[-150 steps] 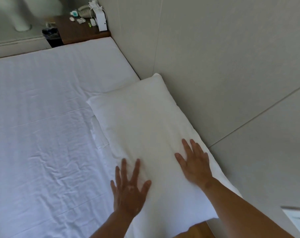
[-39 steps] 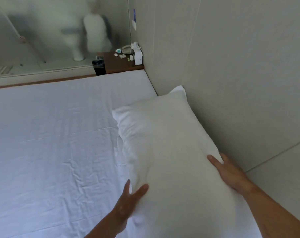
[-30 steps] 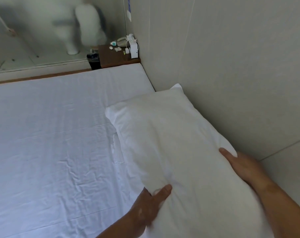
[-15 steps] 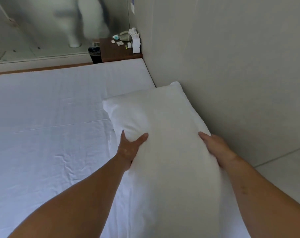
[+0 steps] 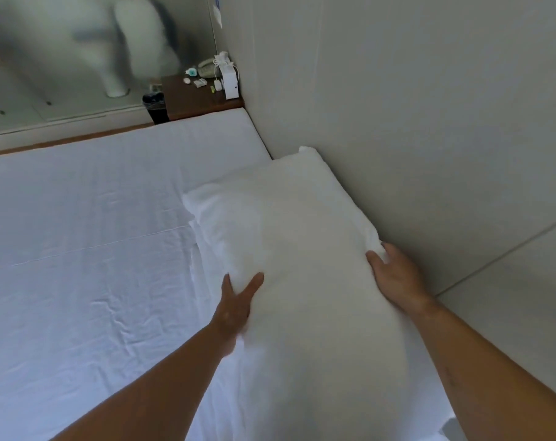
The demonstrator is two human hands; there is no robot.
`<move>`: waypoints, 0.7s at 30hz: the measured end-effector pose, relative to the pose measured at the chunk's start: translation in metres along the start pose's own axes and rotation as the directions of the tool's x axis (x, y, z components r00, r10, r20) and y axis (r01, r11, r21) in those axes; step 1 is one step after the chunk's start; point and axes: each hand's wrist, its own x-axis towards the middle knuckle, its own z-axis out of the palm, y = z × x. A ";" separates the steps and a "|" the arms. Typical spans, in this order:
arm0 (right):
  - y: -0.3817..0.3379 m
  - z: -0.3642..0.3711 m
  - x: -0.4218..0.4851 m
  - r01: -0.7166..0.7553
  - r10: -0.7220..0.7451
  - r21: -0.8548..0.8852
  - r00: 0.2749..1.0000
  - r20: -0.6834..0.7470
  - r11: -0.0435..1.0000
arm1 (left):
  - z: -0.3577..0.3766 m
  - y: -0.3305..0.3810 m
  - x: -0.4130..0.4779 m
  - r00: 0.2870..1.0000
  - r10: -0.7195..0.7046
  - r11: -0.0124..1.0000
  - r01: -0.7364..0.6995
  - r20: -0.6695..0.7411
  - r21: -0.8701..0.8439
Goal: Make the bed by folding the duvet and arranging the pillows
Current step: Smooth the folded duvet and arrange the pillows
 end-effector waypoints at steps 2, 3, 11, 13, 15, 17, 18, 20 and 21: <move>0.013 -0.002 -0.016 0.018 -0.018 0.031 1.000 0.005 0.999 | 0.003 -0.026 -0.024 0.998 0.029 0.999 -0.026 0.055 -0.047; 0.023 -0.003 -0.023 -0.008 0.007 0.030 1.000 0.025 1.000 | 0.003 -0.041 -0.036 0.996 0.047 0.998 -0.043 0.078 -0.053; 0.076 -0.020 -0.068 -0.176 0.174 0.015 0.978 0.112 0.984 | 0.017 -0.122 -0.098 0.965 -0.035 0.996 0.055 0.260 -0.072; 0.070 -0.029 -0.072 -0.127 0.129 -0.025 0.989 0.068 0.992 | 0.023 -0.119 -0.105 0.949 -0.089 0.981 0.136 0.302 -0.138; 0.067 -0.035 -0.075 -0.101 0.102 -0.077 0.995 0.016 0.992 | 0.022 -0.117 -0.107 0.940 -0.131 0.972 0.184 0.316 -0.144; 0.070 -0.034 -0.081 -0.096 0.094 -0.092 0.995 -0.022 0.991 | 0.016 -0.124 -0.105 0.942 -0.172 0.972 0.209 0.289 -0.105; 0.071 -0.031 -0.088 -0.097 0.095 -0.079 0.995 -0.022 0.992 | 0.012 -0.129 -0.107 0.947 -0.187 0.974 0.213 0.263 -0.076; 0.077 -0.018 -0.103 -0.114 0.114 -0.050 0.994 -0.007 0.992 | 0.003 -0.140 -0.110 0.961 -0.199 0.979 0.204 0.193 -0.006; 0.080 -0.011 -0.110 -0.120 0.120 -0.046 0.993 -0.003 0.992 | -0.001 -0.146 -0.110 0.969 -0.195 0.981 0.191 0.150 0.039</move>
